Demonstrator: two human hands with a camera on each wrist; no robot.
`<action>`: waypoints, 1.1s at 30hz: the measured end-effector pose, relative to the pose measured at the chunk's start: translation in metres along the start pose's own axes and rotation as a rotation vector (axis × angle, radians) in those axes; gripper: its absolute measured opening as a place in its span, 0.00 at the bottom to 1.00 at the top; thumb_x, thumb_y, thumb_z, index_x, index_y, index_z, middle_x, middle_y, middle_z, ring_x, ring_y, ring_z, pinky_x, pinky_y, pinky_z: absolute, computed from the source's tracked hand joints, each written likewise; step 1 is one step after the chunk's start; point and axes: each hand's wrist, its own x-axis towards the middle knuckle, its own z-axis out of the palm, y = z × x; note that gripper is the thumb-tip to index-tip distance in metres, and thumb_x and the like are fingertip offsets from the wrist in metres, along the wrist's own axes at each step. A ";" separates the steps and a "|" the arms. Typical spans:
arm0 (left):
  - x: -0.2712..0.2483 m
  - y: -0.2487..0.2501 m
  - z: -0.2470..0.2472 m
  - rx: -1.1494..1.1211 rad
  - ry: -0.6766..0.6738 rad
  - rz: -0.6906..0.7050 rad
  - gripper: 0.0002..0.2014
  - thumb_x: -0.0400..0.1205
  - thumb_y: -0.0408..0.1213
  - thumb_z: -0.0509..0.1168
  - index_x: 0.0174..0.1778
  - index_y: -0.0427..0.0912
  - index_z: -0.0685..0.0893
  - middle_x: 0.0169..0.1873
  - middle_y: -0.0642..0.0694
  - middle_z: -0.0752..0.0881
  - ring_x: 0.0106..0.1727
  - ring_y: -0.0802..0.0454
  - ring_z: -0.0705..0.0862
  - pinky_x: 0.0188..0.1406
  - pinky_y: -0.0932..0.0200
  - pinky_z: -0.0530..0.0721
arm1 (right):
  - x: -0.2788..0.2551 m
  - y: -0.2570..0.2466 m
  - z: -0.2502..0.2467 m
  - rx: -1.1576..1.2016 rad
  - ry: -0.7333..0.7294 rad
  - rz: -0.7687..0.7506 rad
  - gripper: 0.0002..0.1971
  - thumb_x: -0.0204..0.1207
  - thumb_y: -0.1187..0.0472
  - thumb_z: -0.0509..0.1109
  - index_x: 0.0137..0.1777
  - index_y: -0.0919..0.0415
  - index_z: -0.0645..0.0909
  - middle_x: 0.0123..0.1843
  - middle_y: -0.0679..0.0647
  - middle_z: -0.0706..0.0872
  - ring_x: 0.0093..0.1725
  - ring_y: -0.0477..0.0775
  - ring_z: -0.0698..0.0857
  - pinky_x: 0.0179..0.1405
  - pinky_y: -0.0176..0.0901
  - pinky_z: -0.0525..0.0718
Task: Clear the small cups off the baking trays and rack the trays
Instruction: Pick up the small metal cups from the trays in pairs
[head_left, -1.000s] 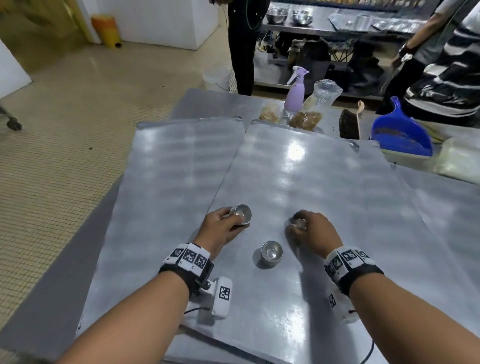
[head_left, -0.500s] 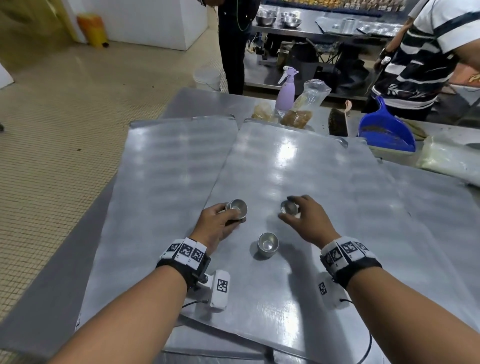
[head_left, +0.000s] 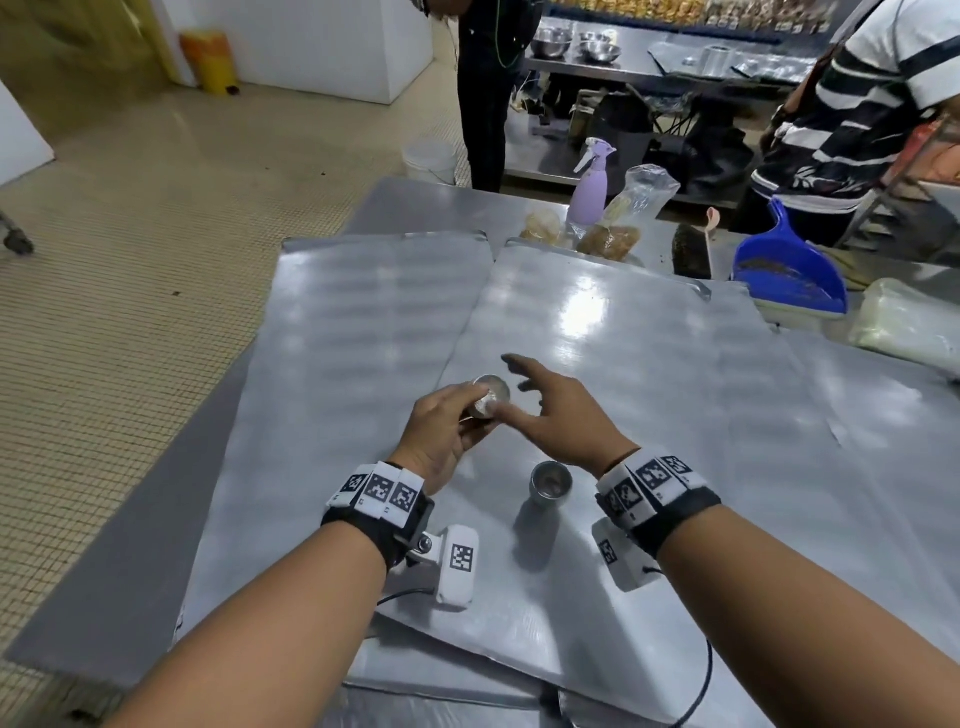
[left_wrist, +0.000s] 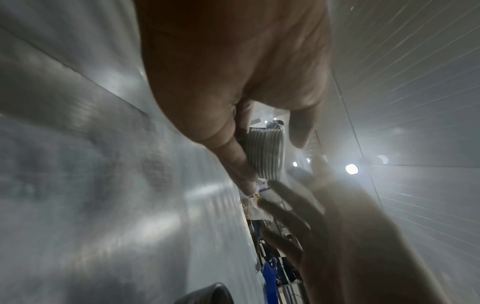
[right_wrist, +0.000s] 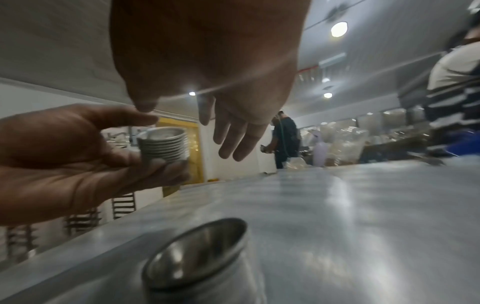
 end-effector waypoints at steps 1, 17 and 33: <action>-0.001 0.000 -0.003 -0.018 0.008 -0.004 0.15 0.83 0.34 0.71 0.59 0.26 0.86 0.50 0.32 0.90 0.53 0.36 0.91 0.54 0.53 0.90 | -0.003 0.004 -0.003 0.045 0.022 0.042 0.32 0.76 0.36 0.69 0.79 0.43 0.70 0.73 0.46 0.81 0.64 0.46 0.84 0.60 0.46 0.82; -0.015 -0.025 -0.031 0.424 -0.018 -0.109 0.14 0.76 0.38 0.76 0.54 0.38 0.85 0.40 0.36 0.85 0.34 0.43 0.85 0.29 0.56 0.77 | -0.062 0.059 0.022 -0.180 -0.223 0.185 0.21 0.66 0.45 0.78 0.58 0.47 0.81 0.54 0.45 0.87 0.55 0.50 0.85 0.53 0.46 0.82; -0.031 -0.059 0.004 0.918 -0.178 0.157 0.23 0.66 0.40 0.83 0.52 0.55 0.81 0.48 0.51 0.88 0.46 0.52 0.88 0.43 0.61 0.86 | -0.108 0.086 -0.007 -0.030 0.002 0.372 0.23 0.64 0.53 0.81 0.60 0.50 0.81 0.48 0.45 0.87 0.50 0.50 0.85 0.50 0.42 0.82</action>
